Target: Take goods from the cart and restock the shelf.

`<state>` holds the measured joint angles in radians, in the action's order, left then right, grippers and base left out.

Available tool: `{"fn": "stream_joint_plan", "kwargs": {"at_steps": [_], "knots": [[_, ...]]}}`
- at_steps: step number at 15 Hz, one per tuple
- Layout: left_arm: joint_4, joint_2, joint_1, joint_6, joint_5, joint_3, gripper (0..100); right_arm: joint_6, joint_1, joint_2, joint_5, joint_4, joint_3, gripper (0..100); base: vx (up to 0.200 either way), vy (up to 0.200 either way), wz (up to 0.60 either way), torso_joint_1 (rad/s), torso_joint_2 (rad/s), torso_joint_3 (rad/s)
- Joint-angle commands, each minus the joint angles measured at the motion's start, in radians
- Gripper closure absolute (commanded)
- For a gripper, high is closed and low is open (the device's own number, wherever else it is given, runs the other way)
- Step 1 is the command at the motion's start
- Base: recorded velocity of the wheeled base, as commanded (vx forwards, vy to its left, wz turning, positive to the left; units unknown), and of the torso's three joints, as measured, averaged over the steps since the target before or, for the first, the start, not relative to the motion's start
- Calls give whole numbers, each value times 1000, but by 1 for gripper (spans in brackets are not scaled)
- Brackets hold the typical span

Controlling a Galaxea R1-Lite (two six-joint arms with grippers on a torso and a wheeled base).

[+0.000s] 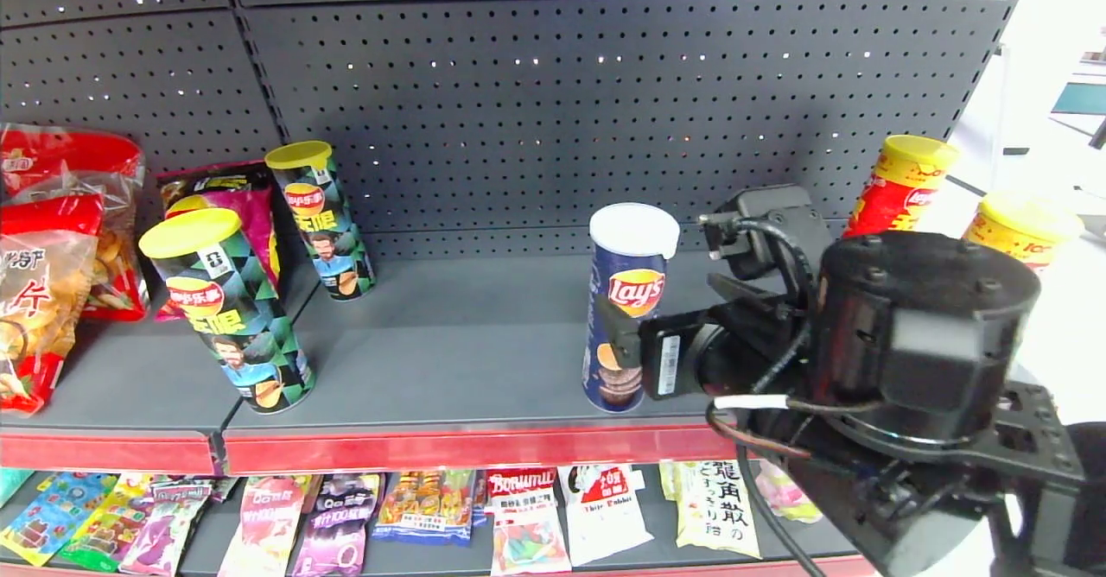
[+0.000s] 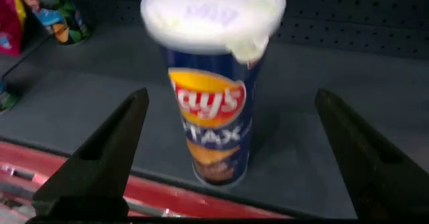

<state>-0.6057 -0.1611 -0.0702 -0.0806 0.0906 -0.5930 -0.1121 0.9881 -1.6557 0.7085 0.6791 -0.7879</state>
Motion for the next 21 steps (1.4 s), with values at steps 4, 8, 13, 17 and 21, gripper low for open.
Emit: {"fn": "stream_joint_plan", "kwargs": {"at_steps": [4, 8, 13, 17, 21], "knots": [[41, -21, 0, -1, -3, 2, 100, 65, -35, 383, -222, -7, 292, 0, 0, 0, 0, 0, 0, 0], [119, -71, 7, -5, -17, 1, 100, 282, -439, 620, -405, -16, 446, 0, 0, 0, 0, 0, 0, 0], [146, -117, 69, -27, -100, -34, 100, 282, -829, 1011, -597, -426, 447, 0, 0, 0, 0, 0, 0, 0], [150, -244, 75, -22, -206, -146, 100, 279, -836, 1487, -583, -952, 447, 0, 0, 0, 0, 0, 0, 0], [199, -385, 75, 24, -333, -191, 100, 169, -878, 1556, -492, -1076, 478, 0, 0, 0, 0, 0, 0, 0]]}}
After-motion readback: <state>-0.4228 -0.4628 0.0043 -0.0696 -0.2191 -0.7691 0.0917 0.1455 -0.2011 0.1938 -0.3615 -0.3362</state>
